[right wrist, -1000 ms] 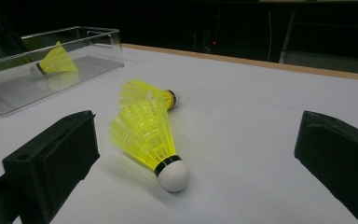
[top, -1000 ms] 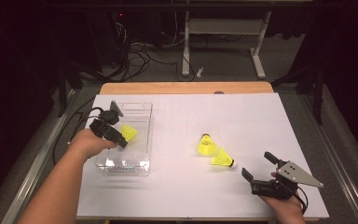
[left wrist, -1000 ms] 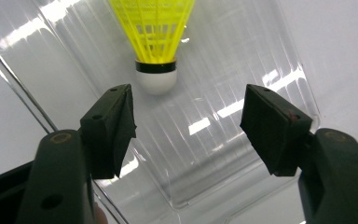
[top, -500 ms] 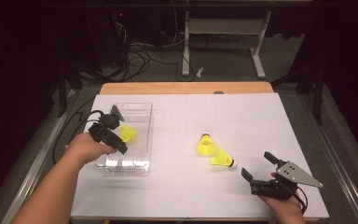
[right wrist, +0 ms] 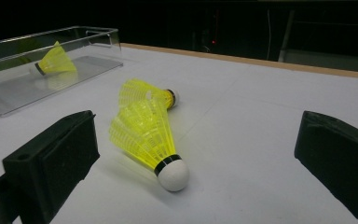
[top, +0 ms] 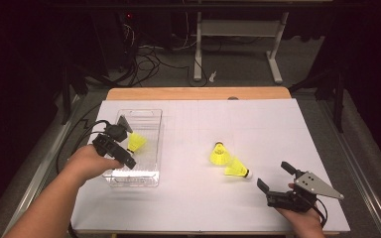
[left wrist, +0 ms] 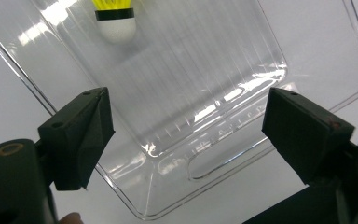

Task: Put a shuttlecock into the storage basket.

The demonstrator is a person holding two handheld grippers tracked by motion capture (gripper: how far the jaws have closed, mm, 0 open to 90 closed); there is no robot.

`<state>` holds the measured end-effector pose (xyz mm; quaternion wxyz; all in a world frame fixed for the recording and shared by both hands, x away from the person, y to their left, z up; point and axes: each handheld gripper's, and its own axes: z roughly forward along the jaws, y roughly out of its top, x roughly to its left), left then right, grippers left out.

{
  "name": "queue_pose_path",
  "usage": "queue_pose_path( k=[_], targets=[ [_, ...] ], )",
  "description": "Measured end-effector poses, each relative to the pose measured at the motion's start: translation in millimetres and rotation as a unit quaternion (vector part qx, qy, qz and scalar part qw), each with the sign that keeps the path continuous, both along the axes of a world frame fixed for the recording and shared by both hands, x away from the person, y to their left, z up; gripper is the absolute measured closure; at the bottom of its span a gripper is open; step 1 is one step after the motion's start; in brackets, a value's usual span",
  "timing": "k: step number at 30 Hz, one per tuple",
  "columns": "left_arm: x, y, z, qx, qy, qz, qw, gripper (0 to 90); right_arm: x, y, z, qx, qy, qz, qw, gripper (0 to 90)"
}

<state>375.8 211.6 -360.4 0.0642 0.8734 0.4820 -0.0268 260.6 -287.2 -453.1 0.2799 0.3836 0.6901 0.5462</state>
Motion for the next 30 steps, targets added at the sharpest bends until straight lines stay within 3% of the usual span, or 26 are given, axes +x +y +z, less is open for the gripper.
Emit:
queue_pose_path(
  k=[8, 12, 26, 30],
  targets=[
    [-5.5, 6.2, 0.9, -0.004, 0.013, 0.015, 0.9998, 12.3, -0.4, -0.6, 0.1, 0.001, 0.001, -0.002, 1.0, 0.2],
    [-5.6, 8.8, -3.5, -0.003, 0.03, 0.01, 0.9995, 1.5, 0.0, -0.4, 0.0, 0.0, 0.0, -0.002, 1.0, 0.2],
    [-10.2, -9.8, -1.0, -0.009, 0.03, -0.016, 0.9994, 0.8, 2.3, -1.0, -0.3, 0.004, 0.003, -0.006, 1.0, 0.2],
    [-12.2, -14.1, 0.8, -0.014, 0.021, -0.017, 0.9995, 0.8, 2.8, -1.1, -0.3, 0.002, 0.002, -0.005, 1.0, 0.2]
  ],
)
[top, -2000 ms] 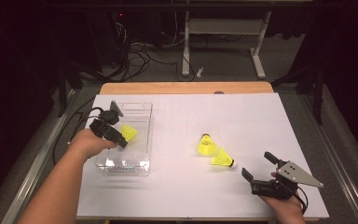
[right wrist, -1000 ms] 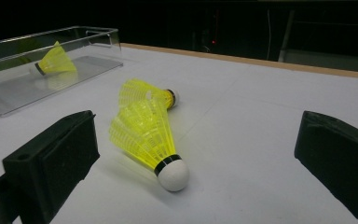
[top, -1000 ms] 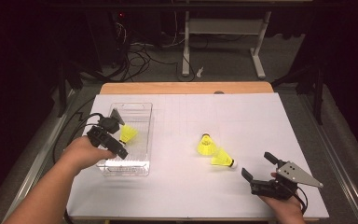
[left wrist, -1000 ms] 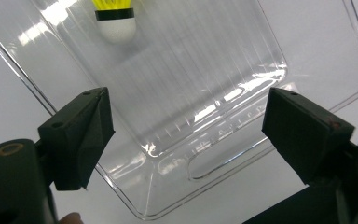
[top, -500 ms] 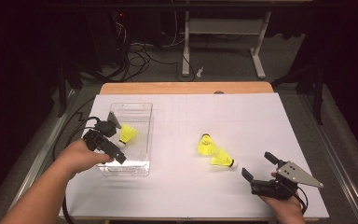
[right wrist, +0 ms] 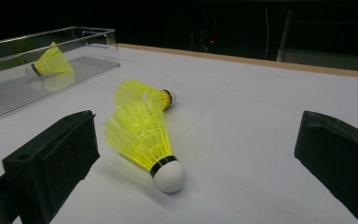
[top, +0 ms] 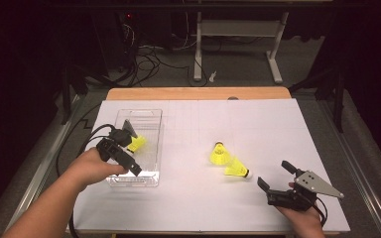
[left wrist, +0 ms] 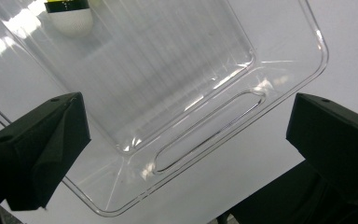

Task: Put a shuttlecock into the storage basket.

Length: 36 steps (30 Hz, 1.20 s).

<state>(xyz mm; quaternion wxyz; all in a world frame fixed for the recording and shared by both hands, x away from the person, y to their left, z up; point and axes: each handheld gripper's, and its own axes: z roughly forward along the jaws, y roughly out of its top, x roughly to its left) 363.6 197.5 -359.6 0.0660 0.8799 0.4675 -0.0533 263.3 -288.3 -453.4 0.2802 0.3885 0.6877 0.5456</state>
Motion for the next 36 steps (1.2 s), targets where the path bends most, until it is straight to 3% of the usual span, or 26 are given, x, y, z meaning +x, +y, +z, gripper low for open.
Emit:
queue_pose_path(
  k=[13, 36],
  targets=[
    [-10.1, -10.6, 1.7, -0.005, -0.005, -0.02, 0.9998, 0.8, -0.5, 4.4, -0.2, -0.011, 0.001, 0.006, 0.9999, 0.2],
    [-11.5, -54.1, 17.0, -0.007, -0.012, -0.054, 0.9985, 0.8, -3.8, -1.0, 0.8, -0.004, -0.003, 0.002, 1.0, 0.2]
  ],
)
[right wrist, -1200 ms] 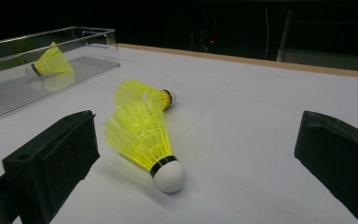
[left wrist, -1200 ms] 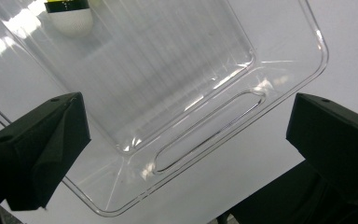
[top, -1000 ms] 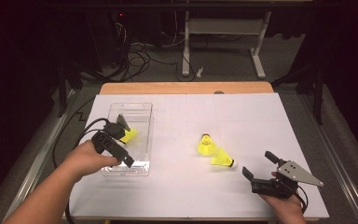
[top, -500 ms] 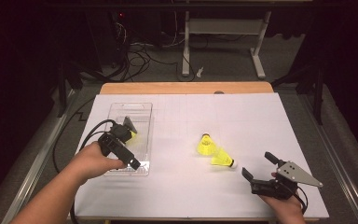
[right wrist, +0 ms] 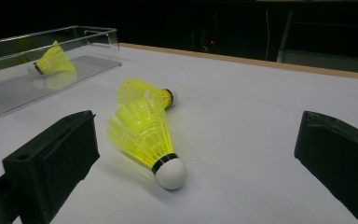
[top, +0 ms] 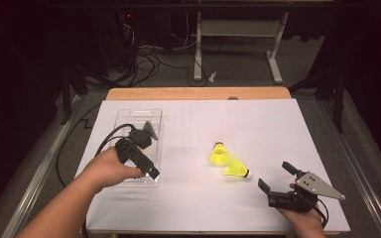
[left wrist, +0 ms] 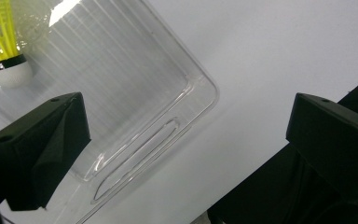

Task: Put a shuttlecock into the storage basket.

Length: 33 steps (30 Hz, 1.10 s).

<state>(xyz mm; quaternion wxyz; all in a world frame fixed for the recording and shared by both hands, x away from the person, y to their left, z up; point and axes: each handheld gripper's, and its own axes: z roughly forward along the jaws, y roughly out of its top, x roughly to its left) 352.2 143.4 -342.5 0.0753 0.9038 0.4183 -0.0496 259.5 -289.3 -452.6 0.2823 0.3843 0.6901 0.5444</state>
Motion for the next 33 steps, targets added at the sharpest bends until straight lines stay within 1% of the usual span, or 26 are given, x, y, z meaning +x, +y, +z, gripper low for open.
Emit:
queue_pose_path(
  k=[5, 12, 17, 22, 32, 33],
  targets=[
    [0.5, -10.4, 1.2, 0.005, 0.001, -0.01, 0.9999, 0.8, -0.1, -0.1, 0.5, 0.001, -0.001, 0.002, 1.0, 0.2],
    [2.2, -21.3, 2.6, 0.001, 0.001, -0.017, 0.9999, 0.8, -0.1, -0.5, 0.5, 0.002, -0.002, 0.002, 1.0, 0.2],
    [1.8, -28.4, 1.7, 0.003, 0.0, -0.023, 0.9997, 0.8, 0.0, 0.3, 0.5, 0.001, -0.001, 0.003, 1.0, 0.2],
    [2.2, -36.2, 2.2, -0.003, 0.001, -0.028, 0.9996, 0.9, -0.3, 0.3, 0.9, 0.001, -0.002, 0.003, 1.0, 0.2],
    [1.2, -62.5, 1.4, -0.008, 0.001, -0.047, 0.9989, 0.8, -0.5, 0.1, 1.0, 0.002, -0.003, 0.004, 1.0, 0.2],
    [1.6, -65.8, 1.1, -0.008, 0.002, -0.052, 0.9986, 0.9, -0.5, 0.0, 1.0, 0.002, -0.003, 0.004, 1.0, 0.2]
  ],
)
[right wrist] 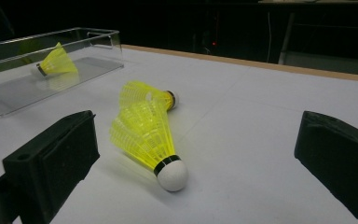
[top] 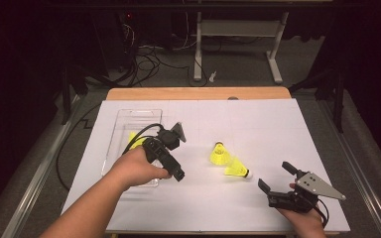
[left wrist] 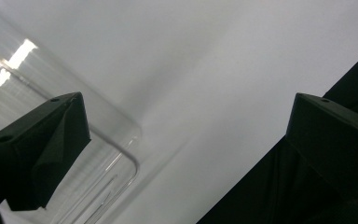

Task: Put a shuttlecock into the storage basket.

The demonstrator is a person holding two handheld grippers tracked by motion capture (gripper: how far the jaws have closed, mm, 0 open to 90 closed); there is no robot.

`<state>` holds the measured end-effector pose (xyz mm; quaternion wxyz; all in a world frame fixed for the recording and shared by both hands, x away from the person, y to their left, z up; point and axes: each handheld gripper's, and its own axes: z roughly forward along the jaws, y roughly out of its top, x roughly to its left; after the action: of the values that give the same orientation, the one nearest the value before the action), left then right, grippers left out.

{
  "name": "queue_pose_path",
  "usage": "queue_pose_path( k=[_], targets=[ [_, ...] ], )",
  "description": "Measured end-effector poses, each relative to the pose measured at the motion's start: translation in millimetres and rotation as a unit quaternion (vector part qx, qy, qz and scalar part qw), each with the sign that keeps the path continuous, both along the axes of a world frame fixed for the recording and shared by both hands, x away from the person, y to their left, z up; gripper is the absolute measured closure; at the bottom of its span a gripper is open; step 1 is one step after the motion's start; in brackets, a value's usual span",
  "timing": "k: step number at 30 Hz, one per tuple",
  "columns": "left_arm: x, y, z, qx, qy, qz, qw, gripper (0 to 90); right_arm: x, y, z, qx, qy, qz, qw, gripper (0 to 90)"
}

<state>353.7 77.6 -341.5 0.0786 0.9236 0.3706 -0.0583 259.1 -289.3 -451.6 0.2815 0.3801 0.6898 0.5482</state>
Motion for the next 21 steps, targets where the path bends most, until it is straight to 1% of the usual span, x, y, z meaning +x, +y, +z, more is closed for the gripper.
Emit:
queue_pose_path(
  k=[6, 7, 8, 10, 12, 16, 19, 20, 21],
  targets=[
    [0.8, -15.4, -2.8, -0.003, 0.001, -0.01, 0.9999, 0.9, 0.0, 0.1, 0.2, 0.001, 0.0, 0.001, 1.0, 0.2],
    [1.2, -18.0, -3.7, -0.006, 0.003, -0.011, 0.9999, 0.9, 0.0, 0.1, 0.2, 0.001, 0.0, 0.001, 1.0, 0.2],
    [2.0, -21.0, -4.0, -0.005, 0.002, -0.014, 0.9999, 0.9, 0.1, 0.2, 0.3, 0.001, 0.0, 0.001, 1.0, 0.2],
    [3.0, -25.2, -4.7, -0.009, 0.003, -0.015, 0.9998, 0.8, -0.1, 0.3, -0.1, -0.001, 0.0, 0.002, 1.0, 0.2],
    [4.8, -30.0, -5.1, -0.008, 0.001, -0.018, 0.9998, 0.8, -0.4, -0.2, -0.1, 0.0, 0.0, 0.002, 1.0, 0.2],
    [8.3, -35.9, -6.9, -0.009, 0.002, -0.018, 0.9998, 0.8, -1.0, -1.1, 1.1, 0.003, -0.002, 0.001, 1.0, 0.2],
    [10.7, -40.4, -9.6, -0.018, 0.007, -0.021, 0.9996, 0.9, -0.7, -0.8, 1.1, 0.003, -0.002, 0.002, 1.0, 0.2],
    [12.3, -42.7, -11.2, -0.014, 0.003, -0.021, 0.9997, 0.9, -0.6, -0.6, 0.9, 0.002, -0.002, 0.002, 1.0, 0.1],
    [13.6, -43.5, -12.2, -0.015, 0.004, -0.022, 0.9996, 0.8, -0.7, -0.3, 0.8, 0.001, -0.002, 0.003, 1.0, 0.2]
  ],
)
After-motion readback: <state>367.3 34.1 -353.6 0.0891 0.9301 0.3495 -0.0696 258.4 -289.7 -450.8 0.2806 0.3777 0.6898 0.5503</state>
